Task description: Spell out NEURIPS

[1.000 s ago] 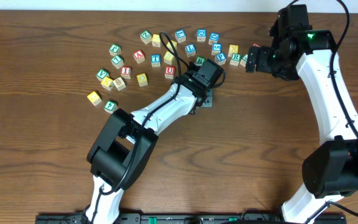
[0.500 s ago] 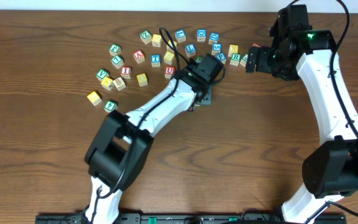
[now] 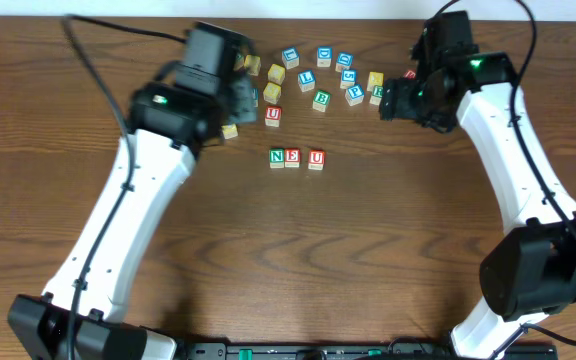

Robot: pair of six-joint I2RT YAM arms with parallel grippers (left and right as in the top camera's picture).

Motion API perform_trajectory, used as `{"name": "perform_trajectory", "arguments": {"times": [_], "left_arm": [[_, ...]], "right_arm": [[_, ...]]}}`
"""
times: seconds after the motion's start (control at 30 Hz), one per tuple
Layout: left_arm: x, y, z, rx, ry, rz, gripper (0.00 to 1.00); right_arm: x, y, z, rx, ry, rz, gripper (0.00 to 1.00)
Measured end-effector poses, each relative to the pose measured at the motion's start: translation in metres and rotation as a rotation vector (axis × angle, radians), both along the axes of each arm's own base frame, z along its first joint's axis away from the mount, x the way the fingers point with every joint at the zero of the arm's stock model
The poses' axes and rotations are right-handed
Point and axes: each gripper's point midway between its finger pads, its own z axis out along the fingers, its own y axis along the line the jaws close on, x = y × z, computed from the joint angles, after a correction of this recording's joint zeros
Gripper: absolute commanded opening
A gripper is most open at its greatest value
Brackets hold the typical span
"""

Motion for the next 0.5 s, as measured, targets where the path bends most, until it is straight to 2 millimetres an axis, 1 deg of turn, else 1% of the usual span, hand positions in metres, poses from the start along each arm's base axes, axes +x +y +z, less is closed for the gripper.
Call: {"name": "perform_trajectory", "arguments": {"times": [0.03,0.07,0.1,0.13,0.2,0.23,0.27,0.3,0.33,0.4,0.47,0.5], "left_arm": [[0.001,0.01,-0.001,0.004,0.009,0.02,0.4],[0.002,0.023,-0.005,0.011,0.026,0.05,0.4],[0.003,0.035,-0.009,0.016,0.042,0.078,0.4],[0.005,0.047,-0.012,0.02,0.054,0.106,0.4],[0.008,0.067,-0.016,0.025,0.067,0.151,0.4],[0.009,0.074,-0.017,0.028,0.072,0.166,0.4],[0.009,0.08,-0.018,0.03,0.077,0.179,0.4],[0.009,0.084,-0.019,0.031,0.081,0.187,0.4],[0.008,0.089,-0.02,0.032,0.085,0.197,0.4],[0.008,0.09,-0.02,0.033,0.086,0.198,0.4],[0.008,0.09,-0.02,0.033,0.086,0.197,0.4],[0.008,0.09,-0.02,0.033,0.086,0.198,0.4]], "right_arm": [[0.0,0.003,-0.001,0.004,0.001,0.003,0.64],[-0.002,0.008,-0.003,0.013,0.004,0.008,0.57],[-0.002,0.012,-0.005,0.02,0.006,0.013,0.53],[-0.002,0.018,-0.006,0.03,0.007,0.021,0.49],[-0.002,0.03,-0.01,0.045,0.01,0.044,0.46],[-0.003,0.039,-0.015,0.05,0.019,0.066,0.42],[-0.003,0.043,-0.018,0.051,0.024,0.072,0.38],[-0.004,0.049,-0.023,0.054,0.037,0.085,0.25],[-0.006,0.058,-0.032,0.055,0.059,0.101,0.17],[-0.01,0.068,-0.047,0.054,0.098,0.111,0.07],[-0.014,0.074,-0.061,0.05,0.137,0.12,0.04],[-0.016,0.074,-0.068,0.047,0.157,0.122,0.01]]}}
